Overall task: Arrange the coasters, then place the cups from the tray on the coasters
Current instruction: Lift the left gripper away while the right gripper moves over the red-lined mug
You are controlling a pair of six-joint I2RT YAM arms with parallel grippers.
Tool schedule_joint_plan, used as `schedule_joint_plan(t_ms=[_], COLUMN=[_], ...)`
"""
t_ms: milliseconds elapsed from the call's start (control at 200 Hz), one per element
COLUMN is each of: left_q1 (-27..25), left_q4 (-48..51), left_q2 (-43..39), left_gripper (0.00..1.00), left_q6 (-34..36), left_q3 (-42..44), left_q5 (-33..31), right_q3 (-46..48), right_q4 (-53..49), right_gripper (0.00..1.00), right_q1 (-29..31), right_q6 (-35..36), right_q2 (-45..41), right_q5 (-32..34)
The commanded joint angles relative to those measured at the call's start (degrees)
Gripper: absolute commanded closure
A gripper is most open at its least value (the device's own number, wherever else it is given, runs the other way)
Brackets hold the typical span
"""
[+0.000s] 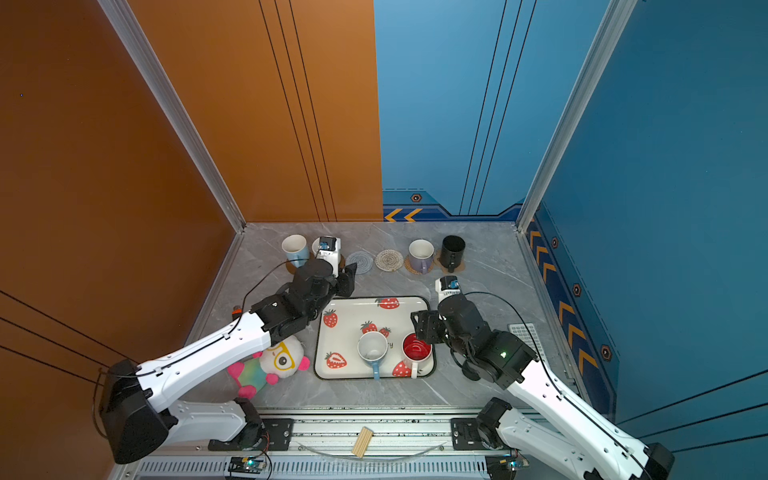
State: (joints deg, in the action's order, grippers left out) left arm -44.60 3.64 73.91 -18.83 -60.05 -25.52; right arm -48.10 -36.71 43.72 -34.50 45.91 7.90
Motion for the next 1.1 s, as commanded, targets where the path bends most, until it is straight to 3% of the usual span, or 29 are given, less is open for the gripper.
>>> schedule_joint_plan(t_ms=[0, 135, 295, 441, 831, 1092], left_q1=[-0.40, -0.35, -0.39, -0.47, -0.47, -0.49], left_q4=[-1.34, -1.28, -1.41, -1.39, -0.92, -0.91], left_q2=[-0.65, -0.52, -0.39, 0.44, 1.33, 1.33], left_gripper=[0.44, 0.44, 0.43, 0.43, 0.42, 0.41], left_q6=[0.81, 0.74, 0.46, 0.13, 0.02, 0.02], left_q3=[0.64, 0.64, 0.64, 0.07, -0.59, -0.68], left_q5=[-0.14, 0.10, 0.34, 1.06, 2.10, 2.50], right_q3=[2.26, 4.15, 7.09, 10.10, 16.36, 17.94], right_q4=[-4.75, -7.18, -8.12, -8.97, -3.86, -0.95], right_gripper=[0.25, 0.27, 0.28, 0.28, 0.26, 0.26], right_q1=[2.49, 7.86, 18.82, 24.01, 27.45, 26.98], right_q6=[-4.47, -8.01, -14.36, -20.60, -27.48, -27.99], right_q2=[-1.17, -1.75, -4.28, -4.83, 1.79, 2.58], right_q5=[3.32, 6.52, 15.54, 19.33, 17.15, 17.25])
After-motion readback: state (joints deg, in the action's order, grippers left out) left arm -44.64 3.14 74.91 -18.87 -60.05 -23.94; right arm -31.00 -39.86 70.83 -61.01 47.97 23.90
